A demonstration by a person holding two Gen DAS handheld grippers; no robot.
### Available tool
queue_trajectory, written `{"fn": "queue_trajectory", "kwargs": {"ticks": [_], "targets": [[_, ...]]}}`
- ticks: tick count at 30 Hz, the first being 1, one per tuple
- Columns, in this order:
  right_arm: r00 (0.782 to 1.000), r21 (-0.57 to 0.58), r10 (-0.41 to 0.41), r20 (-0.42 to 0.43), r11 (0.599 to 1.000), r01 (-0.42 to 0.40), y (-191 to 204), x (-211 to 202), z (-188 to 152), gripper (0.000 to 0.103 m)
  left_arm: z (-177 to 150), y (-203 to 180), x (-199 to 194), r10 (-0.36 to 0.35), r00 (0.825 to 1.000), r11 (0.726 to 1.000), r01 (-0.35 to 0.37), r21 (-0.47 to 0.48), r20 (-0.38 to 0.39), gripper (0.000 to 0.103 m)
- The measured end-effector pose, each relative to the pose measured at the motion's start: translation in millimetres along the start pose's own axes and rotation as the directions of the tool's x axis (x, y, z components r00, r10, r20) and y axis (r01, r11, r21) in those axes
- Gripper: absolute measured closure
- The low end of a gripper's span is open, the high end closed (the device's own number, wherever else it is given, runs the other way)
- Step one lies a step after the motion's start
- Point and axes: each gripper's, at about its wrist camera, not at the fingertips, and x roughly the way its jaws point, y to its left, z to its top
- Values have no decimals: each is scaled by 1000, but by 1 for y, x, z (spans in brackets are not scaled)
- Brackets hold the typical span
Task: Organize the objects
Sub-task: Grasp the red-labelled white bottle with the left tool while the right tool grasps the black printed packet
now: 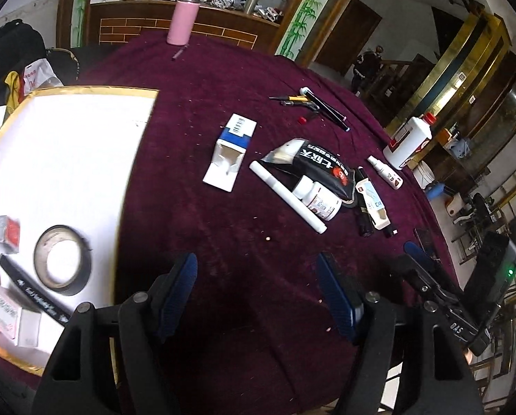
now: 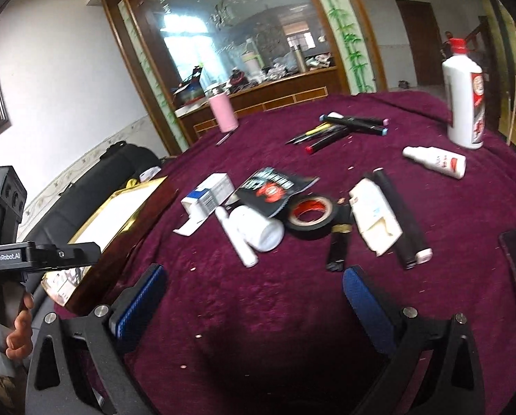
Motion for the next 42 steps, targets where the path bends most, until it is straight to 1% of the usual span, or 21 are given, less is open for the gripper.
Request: {"fn": "queue_trajectory", "kwargs": {"ticks": [4, 9, 13, 14, 17, 20, 24, 26, 31, 33, 35, 36, 39, 42], "targets": [[1000, 27, -16, 13, 1000, 15, -13, -7, 0, 0, 7, -14, 14, 26, 1000, 999, -26, 27, -5, 33], [1000, 47, -22, 21, 999, 21, -23, -12, 0, 0, 15, -40, 49, 62, 998, 989, -58, 136, -25, 33], [999, 56, -19, 26, 998, 17, -28, -15, -1, 0, 19, -66, 79, 76, 997, 964, -66, 258, -28, 33], [1000, 61, -18, 26, 998, 16, -29, -15, -1, 0, 20, -73, 87, 74, 997, 954, -64, 294, -23, 33], [999, 78, -15, 31, 997, 12, -34, -16, 0, 0, 27, -85, 103, 78, 997, 929, -74, 363, 1, 33], [999, 93, -9, 38, 996, 5, -38, -17, 1, 0, 36, -90, 116, 63, 998, 918, -61, 392, 7, 33], [999, 106, 0, 43, 994, -5, -43, -17, 1, 0, 43, -93, 136, 47, 997, 903, -19, 430, -57, 33], [999, 111, 6, 40, 994, -11, -45, -15, 2, 0, 44, -96, 142, 57, 996, 896, -23, 444, -63, 33], [999, 120, 15, 35, 993, -19, -48, -12, 3, 0, 48, -98, 159, 51, 995, 899, -7, 439, -90, 33], [999, 121, 15, 32, 992, -19, -49, -10, 3, 0, 48, -100, 165, 61, 994, 896, -12, 444, -96, 33], [999, 126, 13, 32, 992, -17, -51, -9, 3, 0, 47, -101, 167, 64, 993, 892, -13, 452, -97, 34], [999, 128, 13, 31, 992, -16, -52, -9, 3, 0, 46, -101, 168, 65, 993, 891, -14, 455, -97, 40], [1000, 130, 8, 28, 991, -11, -53, -9, 4, 0, 43, -103, 166, 63, 994, 887, -17, 462, -84, 40], [1000, 123, 6, 25, 992, -9, -52, -8, 8, 0, 37, -99, 158, 41, 994, 896, 6, 444, -97, 40]]}}
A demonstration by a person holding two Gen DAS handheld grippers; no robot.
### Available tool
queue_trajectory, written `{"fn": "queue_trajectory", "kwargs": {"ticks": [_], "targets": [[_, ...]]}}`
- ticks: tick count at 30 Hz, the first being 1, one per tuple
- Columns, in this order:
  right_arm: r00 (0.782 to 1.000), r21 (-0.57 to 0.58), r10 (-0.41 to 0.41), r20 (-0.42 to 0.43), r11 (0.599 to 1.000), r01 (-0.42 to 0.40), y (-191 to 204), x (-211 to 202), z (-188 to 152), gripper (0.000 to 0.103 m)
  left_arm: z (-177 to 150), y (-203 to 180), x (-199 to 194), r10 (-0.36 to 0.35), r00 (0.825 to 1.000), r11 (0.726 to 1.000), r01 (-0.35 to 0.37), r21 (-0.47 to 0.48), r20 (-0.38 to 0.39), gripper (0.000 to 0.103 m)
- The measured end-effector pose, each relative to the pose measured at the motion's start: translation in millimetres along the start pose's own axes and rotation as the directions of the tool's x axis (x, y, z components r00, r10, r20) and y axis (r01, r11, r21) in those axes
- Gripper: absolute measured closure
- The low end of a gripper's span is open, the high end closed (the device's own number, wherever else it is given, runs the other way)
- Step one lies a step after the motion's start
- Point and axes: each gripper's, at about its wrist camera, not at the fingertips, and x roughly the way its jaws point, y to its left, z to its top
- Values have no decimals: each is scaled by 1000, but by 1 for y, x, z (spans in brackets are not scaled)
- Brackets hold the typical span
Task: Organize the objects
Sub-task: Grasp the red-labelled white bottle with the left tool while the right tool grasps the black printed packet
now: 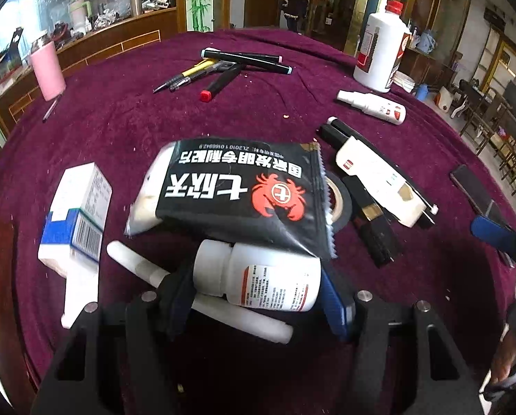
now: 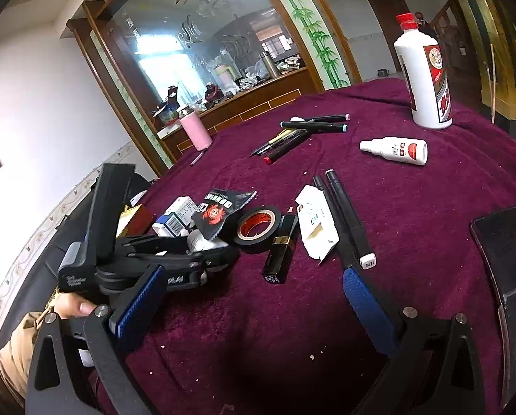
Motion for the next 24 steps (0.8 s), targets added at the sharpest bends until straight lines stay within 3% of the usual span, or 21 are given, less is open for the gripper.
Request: {"fn": "queue_trajectory", "kwargs": {"ticks": [4, 10, 16, 19, 22, 24], "targets": [[1000, -17, 12, -13, 1000, -12, 3, 3, 8, 0, -19, 7, -15, -76, 997, 995, 76, -59, -10, 40], [992, -150, 50, -113, 986, -67, 28, 30, 32, 0, -58, 15, -43, -99, 995, 989, 100, -107, 10, 40], [958, -381, 43, -285, 912, -154, 73, 86, 56, 0, -71, 20, -52, -66, 997, 990, 72, -124, 50, 40], [935, -435, -8, -355, 887, -158, 84, 120, 63, 0, -70, 13, -49, -64, 996, 992, 70, -105, 59, 40], [922, -480, -65, -382, 866, -138, 87, 139, 63, 2, -69, 3, -47, -25, 998, 998, 29, -59, 55, 40], [913, -500, -96, -396, 857, -127, 89, 151, 65, 4, -70, 4, -47, -34, 998, 997, 38, -73, 57, 40]]}}
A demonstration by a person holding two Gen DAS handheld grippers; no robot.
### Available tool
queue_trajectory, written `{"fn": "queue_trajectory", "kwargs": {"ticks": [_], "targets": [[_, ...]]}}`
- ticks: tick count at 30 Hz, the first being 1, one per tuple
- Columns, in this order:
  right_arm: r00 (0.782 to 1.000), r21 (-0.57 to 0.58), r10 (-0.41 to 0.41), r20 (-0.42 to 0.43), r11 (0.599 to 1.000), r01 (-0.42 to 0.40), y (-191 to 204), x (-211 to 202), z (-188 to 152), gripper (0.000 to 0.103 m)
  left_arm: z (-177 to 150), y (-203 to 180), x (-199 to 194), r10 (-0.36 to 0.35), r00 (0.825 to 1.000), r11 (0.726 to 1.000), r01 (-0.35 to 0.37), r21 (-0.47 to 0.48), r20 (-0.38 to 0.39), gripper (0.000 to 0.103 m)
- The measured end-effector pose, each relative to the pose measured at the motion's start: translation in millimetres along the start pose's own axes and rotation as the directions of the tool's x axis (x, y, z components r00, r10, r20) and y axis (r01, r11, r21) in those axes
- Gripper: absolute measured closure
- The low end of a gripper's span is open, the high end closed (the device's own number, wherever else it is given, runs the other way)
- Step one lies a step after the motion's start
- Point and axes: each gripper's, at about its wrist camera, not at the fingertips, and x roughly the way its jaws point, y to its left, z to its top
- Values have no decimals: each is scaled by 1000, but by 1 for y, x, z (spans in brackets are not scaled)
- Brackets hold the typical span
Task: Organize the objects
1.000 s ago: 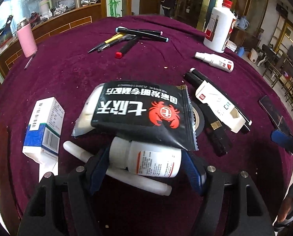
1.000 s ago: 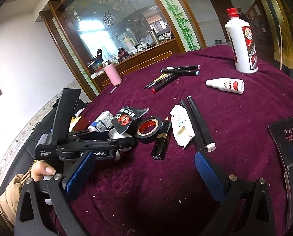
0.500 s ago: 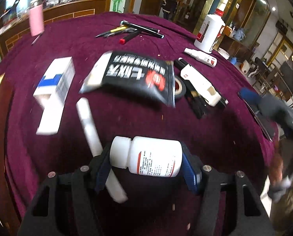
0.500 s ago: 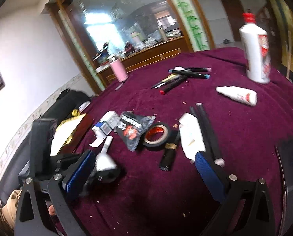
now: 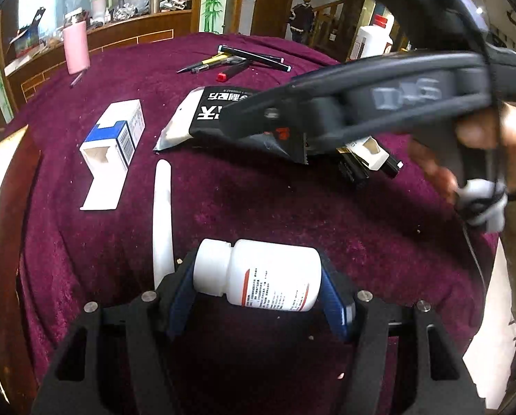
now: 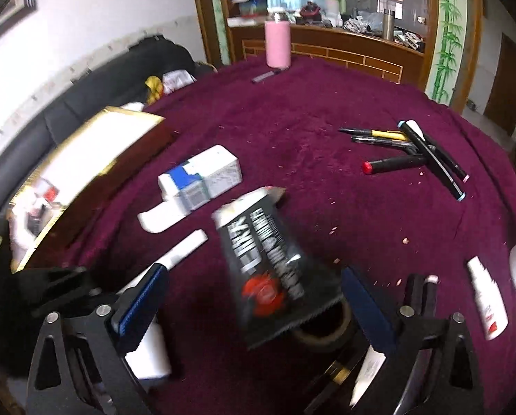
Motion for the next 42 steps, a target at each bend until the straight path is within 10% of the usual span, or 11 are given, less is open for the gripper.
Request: {"fn": "queue_trajectory", "kwargs": {"ticks": [5, 8, 12, 28, 42], "targets": [[997, -57, -17, -78, 998, 13, 4, 23, 11, 14, 1, 5, 0, -19, 1000, 999, 19, -29, 1, 40], [991, -82, -30, -130, 996, 19, 9, 39, 11, 45, 1, 5, -1, -18, 1000, 999, 18, -29, 2, 40], [993, -70, -58, -103, 996, 51, 12, 39, 5, 55, -1, 5, -2, -24, 1000, 999, 24, -35, 3, 40], [969, 334, -37, 242, 941, -47, 14, -59, -62, 57, 1, 20, -10, -50, 998, 992, 54, -116, 41, 40], [969, 322, -21, 246, 945, -61, 32, -69, -76, 57, -7, 32, -35, 37, 997, 984, -26, -176, 63, 40]]}}
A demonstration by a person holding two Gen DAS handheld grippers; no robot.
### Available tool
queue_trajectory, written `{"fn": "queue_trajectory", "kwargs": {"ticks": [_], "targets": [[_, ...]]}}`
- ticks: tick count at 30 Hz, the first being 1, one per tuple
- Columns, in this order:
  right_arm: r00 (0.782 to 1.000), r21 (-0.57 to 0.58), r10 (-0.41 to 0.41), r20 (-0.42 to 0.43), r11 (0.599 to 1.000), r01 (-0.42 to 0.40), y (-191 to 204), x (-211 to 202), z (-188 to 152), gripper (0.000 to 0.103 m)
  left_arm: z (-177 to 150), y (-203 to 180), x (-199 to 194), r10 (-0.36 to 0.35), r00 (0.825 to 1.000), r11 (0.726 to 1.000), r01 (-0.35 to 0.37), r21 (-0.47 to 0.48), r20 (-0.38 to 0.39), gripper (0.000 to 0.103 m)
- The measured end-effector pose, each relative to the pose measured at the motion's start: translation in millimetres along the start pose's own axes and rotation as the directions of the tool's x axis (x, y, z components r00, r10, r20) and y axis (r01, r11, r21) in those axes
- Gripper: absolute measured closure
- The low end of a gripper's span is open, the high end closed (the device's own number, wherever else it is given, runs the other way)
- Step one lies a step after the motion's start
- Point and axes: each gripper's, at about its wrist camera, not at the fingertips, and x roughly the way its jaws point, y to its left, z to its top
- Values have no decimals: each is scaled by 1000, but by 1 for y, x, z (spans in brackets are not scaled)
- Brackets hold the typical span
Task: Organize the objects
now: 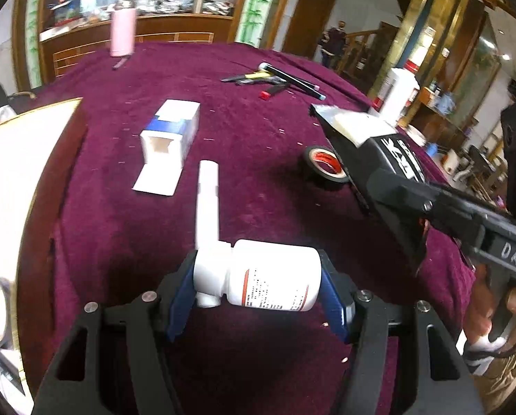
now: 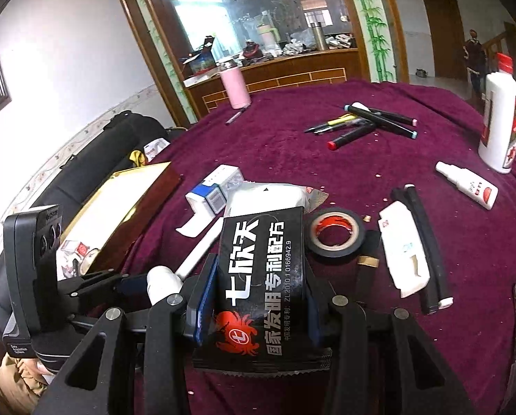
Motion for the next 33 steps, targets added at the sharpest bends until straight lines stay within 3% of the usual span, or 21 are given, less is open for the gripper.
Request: {"fn": "queue_trajectory", "kwargs": {"ticks": [8, 26, 33], "targets": [[998, -11, 39, -47, 999, -40, 19, 6, -1, 57, 6, 27, -24, 55, 998, 994, -53, -101, 16, 40], [993, -77, 80, -85, 993, -87, 52, 20, -2, 56, 9, 78, -87, 176, 980, 969, -156, -194, 89, 40], [992, -118, 79, -99, 989, -90, 66, 23, 0, 56, 8, 102, -103, 214, 973, 955, -191, -228, 81, 40]]}}
